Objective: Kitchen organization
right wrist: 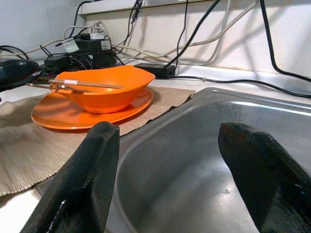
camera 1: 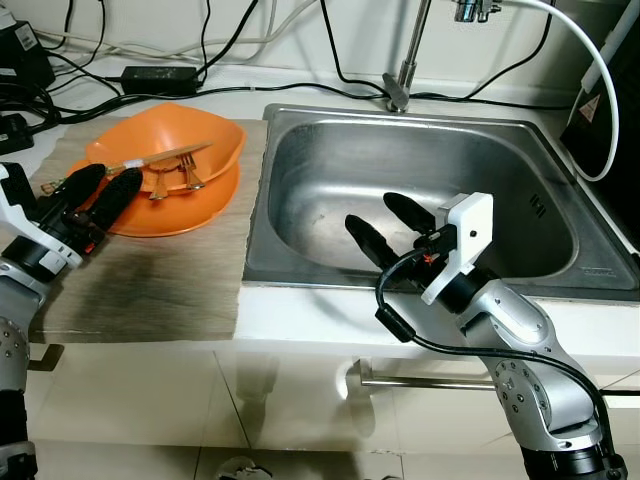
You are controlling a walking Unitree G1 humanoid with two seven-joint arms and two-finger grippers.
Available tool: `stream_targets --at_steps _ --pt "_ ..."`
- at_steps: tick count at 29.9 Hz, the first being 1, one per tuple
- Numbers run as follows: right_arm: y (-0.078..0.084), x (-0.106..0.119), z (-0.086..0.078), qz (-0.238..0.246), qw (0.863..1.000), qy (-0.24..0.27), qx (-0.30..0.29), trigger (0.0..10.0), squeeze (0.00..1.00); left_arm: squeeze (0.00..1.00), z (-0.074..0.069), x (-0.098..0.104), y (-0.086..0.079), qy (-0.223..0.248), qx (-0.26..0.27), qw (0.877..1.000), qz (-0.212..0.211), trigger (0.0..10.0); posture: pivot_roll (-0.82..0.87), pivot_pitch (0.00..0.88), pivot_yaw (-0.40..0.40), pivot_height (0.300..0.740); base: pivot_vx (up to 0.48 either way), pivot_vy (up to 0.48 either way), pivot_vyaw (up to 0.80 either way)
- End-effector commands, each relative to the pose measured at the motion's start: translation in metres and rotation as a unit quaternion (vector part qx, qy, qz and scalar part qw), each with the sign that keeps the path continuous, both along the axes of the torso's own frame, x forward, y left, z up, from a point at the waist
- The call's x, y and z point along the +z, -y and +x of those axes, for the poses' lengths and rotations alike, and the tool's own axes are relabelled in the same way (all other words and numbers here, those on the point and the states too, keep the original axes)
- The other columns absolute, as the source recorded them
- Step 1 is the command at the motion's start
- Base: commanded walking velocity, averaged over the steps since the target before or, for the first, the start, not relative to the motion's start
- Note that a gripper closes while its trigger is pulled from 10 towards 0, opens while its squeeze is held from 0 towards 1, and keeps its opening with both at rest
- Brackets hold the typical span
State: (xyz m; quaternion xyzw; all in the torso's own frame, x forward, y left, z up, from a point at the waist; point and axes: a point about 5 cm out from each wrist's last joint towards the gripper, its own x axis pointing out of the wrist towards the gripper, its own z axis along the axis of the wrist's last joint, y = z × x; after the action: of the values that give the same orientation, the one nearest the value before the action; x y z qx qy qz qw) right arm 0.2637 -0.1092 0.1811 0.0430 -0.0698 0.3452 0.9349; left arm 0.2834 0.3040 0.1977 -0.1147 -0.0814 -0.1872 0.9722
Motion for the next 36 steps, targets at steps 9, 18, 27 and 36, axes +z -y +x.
stream_targets --at_steps 9,18,27,36 --pt "-0.0001 0.0032 -0.0004 0.003 1.000 0.003 0.003 10.0 0.00 0.00 0.0070 0.0031 -0.0009 0.002 0.006 1.000 0.002 0.0 0.08 0.037 -0.019 0.740 0.000 0.000 0.00" --pt "-0.0002 0.0032 -0.0004 0.004 1.000 0.003 0.001 10.0 0.00 0.00 0.0085 0.0010 -0.0007 -0.001 0.002 1.000 -0.005 0.0 0.08 0.036 -0.017 0.740 0.000 0.000 0.00" --pt "-0.0003 0.0029 0.0004 0.004 1.000 0.003 0.001 10.0 0.00 0.00 0.0093 0.0008 -0.0026 -0.002 0.003 1.000 -0.016 0.0 0.09 0.034 -0.019 0.740 0.000 0.000 0.00" --pt "-0.0010 0.0030 0.0003 0.005 1.000 0.004 0.001 10.0 0.00 0.00 0.0092 0.0023 -0.0037 -0.001 -0.001 1.000 -0.026 0.0 0.09 0.036 -0.016 0.740 0.000 0.000 0.00"
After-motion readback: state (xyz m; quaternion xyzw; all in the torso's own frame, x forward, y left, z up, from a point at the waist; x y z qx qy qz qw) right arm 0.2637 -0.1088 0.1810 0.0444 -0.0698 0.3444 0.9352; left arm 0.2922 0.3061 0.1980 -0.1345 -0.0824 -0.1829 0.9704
